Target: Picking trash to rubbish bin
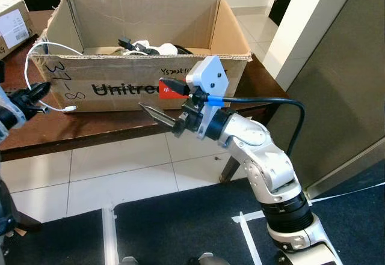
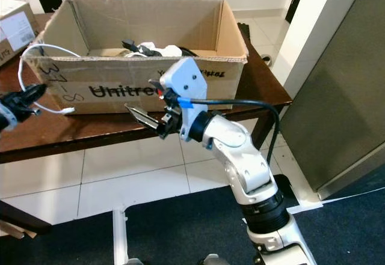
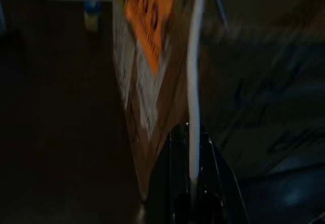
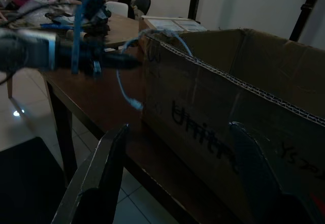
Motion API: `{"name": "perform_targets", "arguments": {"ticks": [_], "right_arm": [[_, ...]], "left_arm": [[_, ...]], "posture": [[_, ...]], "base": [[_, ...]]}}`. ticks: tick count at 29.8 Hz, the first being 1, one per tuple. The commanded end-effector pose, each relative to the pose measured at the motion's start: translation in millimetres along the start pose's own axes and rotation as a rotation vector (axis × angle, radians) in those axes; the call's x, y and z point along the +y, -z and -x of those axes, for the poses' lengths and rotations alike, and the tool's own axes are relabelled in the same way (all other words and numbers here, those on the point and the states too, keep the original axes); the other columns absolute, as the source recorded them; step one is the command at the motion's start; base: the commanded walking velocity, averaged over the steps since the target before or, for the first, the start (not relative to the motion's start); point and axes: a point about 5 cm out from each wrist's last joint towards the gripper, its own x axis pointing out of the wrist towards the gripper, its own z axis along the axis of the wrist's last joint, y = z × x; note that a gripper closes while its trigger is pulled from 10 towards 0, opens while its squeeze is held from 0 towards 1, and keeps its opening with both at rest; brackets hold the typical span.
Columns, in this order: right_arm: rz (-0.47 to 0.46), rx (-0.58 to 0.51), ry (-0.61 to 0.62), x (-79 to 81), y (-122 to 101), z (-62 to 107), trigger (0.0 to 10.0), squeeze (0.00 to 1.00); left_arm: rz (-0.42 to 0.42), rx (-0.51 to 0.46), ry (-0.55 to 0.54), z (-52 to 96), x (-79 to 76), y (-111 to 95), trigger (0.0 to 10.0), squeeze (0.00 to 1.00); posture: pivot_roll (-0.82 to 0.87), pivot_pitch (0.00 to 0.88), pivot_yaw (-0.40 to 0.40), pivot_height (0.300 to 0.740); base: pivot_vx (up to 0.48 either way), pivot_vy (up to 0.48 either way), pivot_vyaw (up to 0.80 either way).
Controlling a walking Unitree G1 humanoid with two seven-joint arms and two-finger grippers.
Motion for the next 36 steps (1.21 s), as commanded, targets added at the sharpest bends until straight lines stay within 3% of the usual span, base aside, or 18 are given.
{"name": "perform_targets", "arguments": {"ticks": [1, 5, 7, 8, 12, 16, 19, 20, 21, 23, 24, 27, 29, 32, 34, 36], "right_arm": [[0.014, -0.018, -0.023, 4.4, -6, -1.3, 10.0, 0.0], [0.014, -0.026, -0.023, 4.0, -7, -2.1, 10.0, 0.0], [0.014, -0.031, -0.023, 3.6, -7, -2.9, 10.0, 0.0], [0.012, -0.038, -0.022, 3.0, -8, -3.8, 10.0, 0.0], [0.011, -0.044, -0.022, 2.5, -8, -4.8, 10.0, 0.0], [0.014, -0.055, -0.017, 1.0, -10, -7.4, 10.0, 0.0], [0.016, -0.058, -0.015, 0.6, -11, -7.9, 10.0, 0.0], [0.015, -0.063, -0.001, -1.6, -12, -6.5, 10.0, 0.0], [0.015, -0.063, -0.001, -1.6, -12, -6.5, 10.0, 0.0], [0.012, -0.068, 0.017, -4.6, -13, -4.2, 10.0, 0.0], [0.012, -0.069, 0.027, -5.9, -12, -3.1, 10.0, 0.0], [0.012, -0.069, 0.031, -6.1, -12, -2.8, 10.0, 0.0], [0.013, -0.069, 0.036, -6.2, -11, -2.6, 10.0, 0.0], [0.014, -0.068, 0.037, -6.4, -11, -2.5, 10.0, 0.0], [0.016, -0.067, 0.039, -6.7, -11, -1.8, 10.0, 0.0], [0.017, -0.067, 0.04, -6.8, -11, -1.6, 10.0, 0.0]], "left_arm": [[-0.033, -0.029, 0.011, 6.1, 6.1, -18, 0.0, 0.0], [-0.047, -0.096, 0.073, 4.0, 3.6, -42, 0.0, 0.0], [-0.06, -0.15, 0.122, 1.1, -0.5, -61, 0.0, 0.0], [-0.062, -0.223, 0.174, -7.1, -9.7, -82, 0.0, 0.0], [-0.072, -0.286, 0.22, -17.7, -21.7, -99, 0.0, 0.0], [-0.051, -0.405, 0.369, -43.9, -57.7, -133, 0.0, 0.0], [-0.036, -0.423, 0.408, -48.5, -65.6, -140, 0.0, 0.0], [0.006, -0.459, 0.435, -58.8, -79.2, -148, 0.0, 0.0], [0.006, -0.459, 0.435, -58.8, -79.2, -148, 0.0, 0.0], [0.022, -0.467, 0.343, -73.6, -90.2, -150, 0.0, 0.0], [-0.02, -0.431, 0.201, -83.9, -92.7, -143, 0.0, 0.0], [-0.058, -0.4, 0.124, -88.2, -92.7, -137, 0.0, 0.0], [-0.193, -0.323, -0.084, -95.1, -89.3, -118, 0.0, 0.0], [-0.238, -0.293, -0.121, -96.8, -89.1, -111, 0.0, 0.0], [-0.349, -0.195, -0.159, -100.2, -89.5, -95, 0.0, 0.0], [-0.384, -0.161, -0.166, -101.3, -89.8, -89, 0.0, 0.0]], "posture": [[-0.05, 0.184, -0.034, 0.74], [-0.05, 0.183, -0.034, 0.74], [-0.04, 0.179, -0.034, 0.74], [-0.03, 0.175, -0.035, 0.74], [-0.02, 0.169, -0.033, 0.74], [-0.02, 0.164, -0.017, 0.74], [-0.02, 0.163, -0.012, 0.74], [-0.02, 0.159, 0.001, 0.74], [-0.02, 0.159, 0.001, 0.74], [-0.02, 0.158, 0.005, 0.74], [-0.02, 0.159, 0.009, 0.74], [-0.02, 0.159, 0.009, 0.74], [-0.02, 0.16, 0.019, 0.74], [-0.02, 0.16, 0.02, 0.74], [-0.02, 0.16, 0.023, 0.74], [-0.02, 0.16, 0.023, 0.74]], "base": [[0.0, 0.0, 0.0], [0.0, 0.0, 0.0], [0.0, 0.0, 0.0], [0.0, 0.0, 0.0], [0.0, 0.0, 0.0], [0.0, 0.0, 0.0], [0.0, 0.0, 0.0], [0.0, 0.0, 0.0], [0.0, 0.0, 0.0], [0.0, 0.0, 0.0], [0.0, 0.0, 0.0], [0.0, 0.0, 0.0], [0.0, 0.0, 0.0], [0.0, 0.0, 0.0], [0.0, 0.0, 0.0], [0.0, 0.0, 0.0]]}}
